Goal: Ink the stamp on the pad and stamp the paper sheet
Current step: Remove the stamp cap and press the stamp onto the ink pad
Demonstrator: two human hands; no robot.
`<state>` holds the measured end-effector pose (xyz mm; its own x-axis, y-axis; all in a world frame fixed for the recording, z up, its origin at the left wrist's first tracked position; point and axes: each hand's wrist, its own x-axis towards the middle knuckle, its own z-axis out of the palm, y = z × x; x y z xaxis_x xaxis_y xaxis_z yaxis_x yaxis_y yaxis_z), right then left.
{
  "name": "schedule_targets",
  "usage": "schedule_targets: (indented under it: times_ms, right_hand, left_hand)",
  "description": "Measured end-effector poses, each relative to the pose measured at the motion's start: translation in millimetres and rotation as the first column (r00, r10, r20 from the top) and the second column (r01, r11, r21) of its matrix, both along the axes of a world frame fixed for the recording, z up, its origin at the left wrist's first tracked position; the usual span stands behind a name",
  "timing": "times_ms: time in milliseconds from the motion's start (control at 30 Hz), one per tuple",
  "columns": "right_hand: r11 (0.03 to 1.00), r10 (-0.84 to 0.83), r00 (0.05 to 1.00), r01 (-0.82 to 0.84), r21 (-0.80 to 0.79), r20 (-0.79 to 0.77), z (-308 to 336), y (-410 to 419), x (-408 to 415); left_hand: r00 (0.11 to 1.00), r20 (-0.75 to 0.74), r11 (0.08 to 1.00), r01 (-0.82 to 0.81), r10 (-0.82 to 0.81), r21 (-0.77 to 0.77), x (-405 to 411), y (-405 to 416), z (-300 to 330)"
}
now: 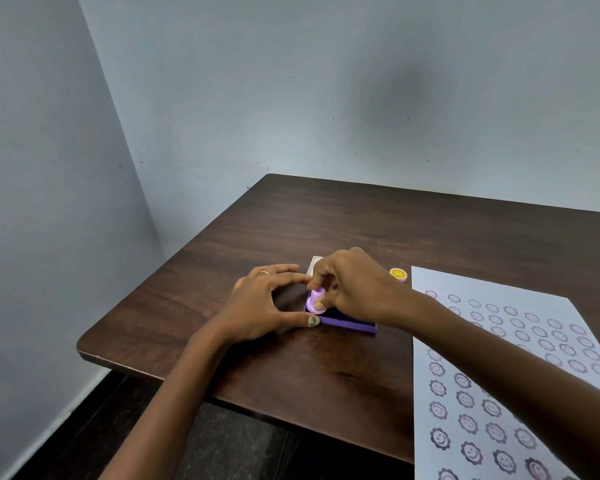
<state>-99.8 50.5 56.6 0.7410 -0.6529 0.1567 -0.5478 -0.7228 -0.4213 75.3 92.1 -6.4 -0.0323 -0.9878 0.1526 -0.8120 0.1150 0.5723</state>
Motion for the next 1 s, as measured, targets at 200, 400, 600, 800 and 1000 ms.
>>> schedule_targets:
  times_ms: [200,400,600,800,1000]
  right_hand:
    - [1.000,0.015,0.999,-0.016,-0.019,-0.031,1.4,-2.5,2.3]
    - [1.000,0.011,1.000,-0.010,-0.015,0.008,-0.2,-0.8,0.6]
    - [1.000,0.004,1.000,-0.004,-0.030,-0.015,0.7,-1.4,2.3]
    - [1.000,-0.010,0.999,0.010,0.008,0.047,-3.6,-0.6,-0.2]
    - [0.997,-0.057,0.994,0.062,-0.051,0.090,-14.6,4.5,-2.8]
  left_hand:
    - [1.000,0.005,1.000,-0.002,0.002,0.008,0.3,-0.5,-0.5]
    - [1.000,0.005,1.000,-0.001,0.001,0.001,1.6,-1.2,-2.5]
    - [1.000,0.014,1.000,-0.002,0.002,-0.001,1.0,-0.8,-1.2]
    - [1.000,0.000,1.000,0.003,-0.003,0.004,1.0,-0.2,-1.0]
    - [1.000,-0.001,1.000,-0.003,0.003,-0.001,0.4,0.1,0.0]
